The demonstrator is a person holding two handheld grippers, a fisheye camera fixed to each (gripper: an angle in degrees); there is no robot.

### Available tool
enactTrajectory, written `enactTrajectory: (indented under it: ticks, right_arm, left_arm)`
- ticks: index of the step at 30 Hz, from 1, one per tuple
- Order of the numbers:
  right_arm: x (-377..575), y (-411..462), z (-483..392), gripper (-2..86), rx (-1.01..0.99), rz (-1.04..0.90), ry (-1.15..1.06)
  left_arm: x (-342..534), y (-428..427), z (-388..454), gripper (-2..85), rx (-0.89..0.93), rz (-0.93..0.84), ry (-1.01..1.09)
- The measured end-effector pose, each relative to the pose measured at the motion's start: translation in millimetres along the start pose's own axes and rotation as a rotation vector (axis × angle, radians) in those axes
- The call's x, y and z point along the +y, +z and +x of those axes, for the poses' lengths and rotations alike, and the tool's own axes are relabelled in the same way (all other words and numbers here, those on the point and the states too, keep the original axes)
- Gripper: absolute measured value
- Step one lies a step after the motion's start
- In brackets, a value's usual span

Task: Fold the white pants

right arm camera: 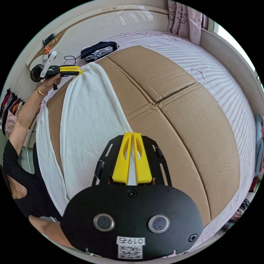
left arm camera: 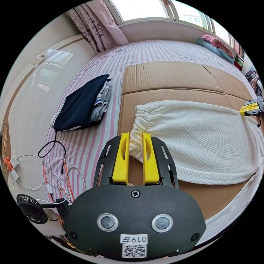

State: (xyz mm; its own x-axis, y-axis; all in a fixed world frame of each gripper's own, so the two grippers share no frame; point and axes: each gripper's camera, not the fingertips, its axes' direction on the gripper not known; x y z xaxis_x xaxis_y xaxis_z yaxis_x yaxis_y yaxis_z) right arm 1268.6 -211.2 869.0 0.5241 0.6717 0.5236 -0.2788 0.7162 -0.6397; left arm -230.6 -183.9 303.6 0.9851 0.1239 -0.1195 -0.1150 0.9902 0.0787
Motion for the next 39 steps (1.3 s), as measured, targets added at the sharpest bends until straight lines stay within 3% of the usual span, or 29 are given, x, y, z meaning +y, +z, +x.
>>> enactTrajectory:
  ticks: [6,11,14,19,24,30,35,39]
  right_arm:
    - [69.9,12.1,43.7,7.5,-0.047,0.027,0.021]
    - [163.6,-25.3,58.6,6.3,0.016,0.183,0.039]
    - [253.8,-59.7,27.0,3.9,0.074,0.303,-0.006]
    - [450.6,-78.9,-75.5,0.0,0.25,0.413,-0.042]
    - [660.2,-20.9,-173.7,-0.9,0.345,0.492,0.136]
    - [780.2,93.2,-243.1,-1.0,0.42,0.419,0.188]
    - [862.8,150.5,-280.8,-0.8,0.589,0.535,0.177]
    - [896.6,193.4,-304.4,0.1,0.737,0.551,-0.023]
  left_arm:
    - [20.0,-27.0,-17.5,10.2,0.095,0.026,-0.061]
    - [56.3,-73.7,-51.7,9.4,0.118,0.147,-0.222]
    - [88.7,-129.7,-38.8,8.0,0.078,0.254,-0.149]
    - [212.9,-249.6,55.2,5.1,0.144,0.44,0.096]
    - [331.1,-314.1,145.3,2.5,0.396,0.436,0.188]
    - [414.8,-363.0,257.1,1.4,0.566,0.427,0.256]
    - [458.9,-403.9,294.3,1.7,0.527,0.449,0.325]
    - [488.8,-442.4,326.8,3.5,0.461,0.438,0.428]
